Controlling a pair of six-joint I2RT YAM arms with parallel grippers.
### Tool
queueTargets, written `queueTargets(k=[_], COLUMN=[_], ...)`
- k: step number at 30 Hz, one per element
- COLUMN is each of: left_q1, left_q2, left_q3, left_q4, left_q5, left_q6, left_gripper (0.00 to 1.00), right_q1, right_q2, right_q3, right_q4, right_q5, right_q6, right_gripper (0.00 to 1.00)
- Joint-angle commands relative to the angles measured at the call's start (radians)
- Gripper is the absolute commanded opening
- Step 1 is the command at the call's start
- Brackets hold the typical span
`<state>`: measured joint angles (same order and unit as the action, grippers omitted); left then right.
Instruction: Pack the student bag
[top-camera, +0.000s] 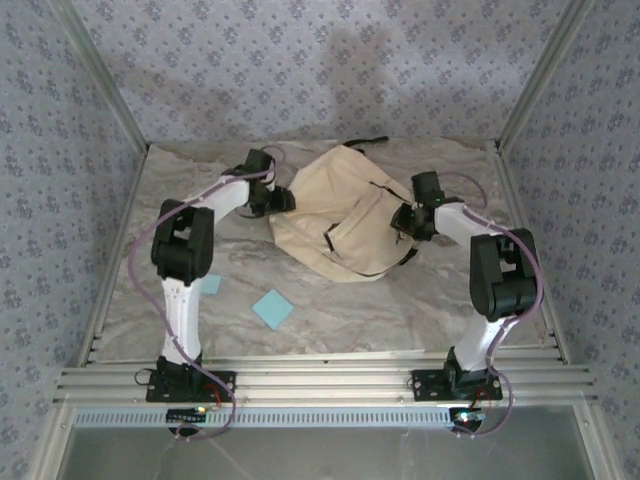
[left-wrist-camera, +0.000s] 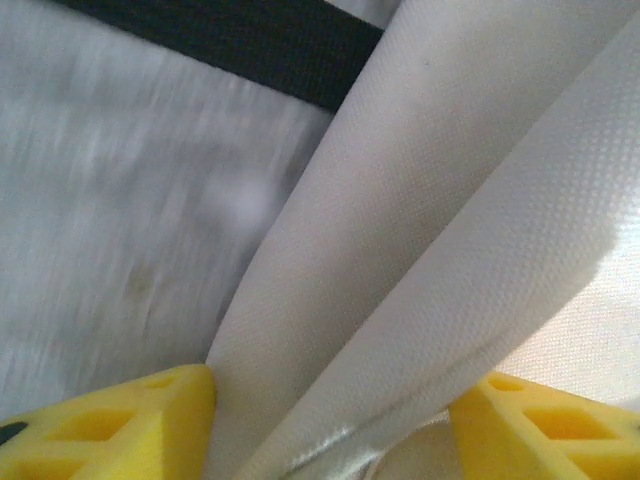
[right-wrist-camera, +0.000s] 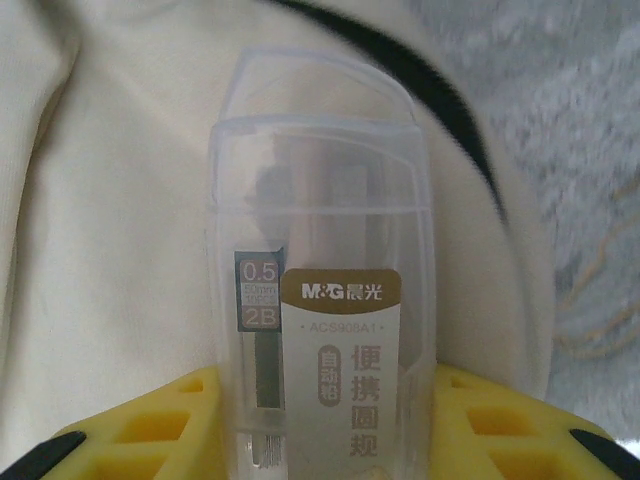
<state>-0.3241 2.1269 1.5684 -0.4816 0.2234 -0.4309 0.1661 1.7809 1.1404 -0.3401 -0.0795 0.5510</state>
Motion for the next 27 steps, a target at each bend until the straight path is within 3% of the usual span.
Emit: queueTargets(k=[1, 5, 8, 12, 20, 23, 27], left_q1=[0.001, -0.002, -0.027, -0.111, -0.25, -0.258, -0.261], left_q2=[-0.149, -0.277, -0.315, -0.286, -0.105, -0.049, -0.02], left_q3=[-0.179, -0.228, -0.169, -0.039, 0.163, 0.208, 0.2], left_q4=[0.013, -0.034, -0.091, -0.153, -0.191, -0.235, -0.23], left_q5=[0.005, -0.036, -0.081, -0.124, -0.091, -0.061, 0.034], left_q6=[-0.059, -0.038, -0.007, 0.053, 0.121, 0.131, 0.139], left_gripper=[0.63, 0.66, 0.76, 0.77, 0.59, 0.43, 0.38], right_q1=[-0.01, -0.009, -0.004, 0.007, 0.018, 0.019, 0.025], right_q2=[0.053, 0.11, 0.137, 0.144, 0.145, 0.144, 0.141], right_q3=[0.042, 0.141, 0.186, 0.231, 0.24, 0.234, 0.225], right_q4=[0.014, -0.006, -0.02, -0.045, -0.05, -0.047, -0.042], right_q5=[0.007, -0.009, -0.02, -0.029, -0.046, -0.055, -0.058], right_q6=[-0.04, -0.074, -0.101, -0.129, -0.134, -0.128, -0.126], right_gripper=[0.43, 0.44, 0.44, 0.44, 0.44, 0.44, 0.43])
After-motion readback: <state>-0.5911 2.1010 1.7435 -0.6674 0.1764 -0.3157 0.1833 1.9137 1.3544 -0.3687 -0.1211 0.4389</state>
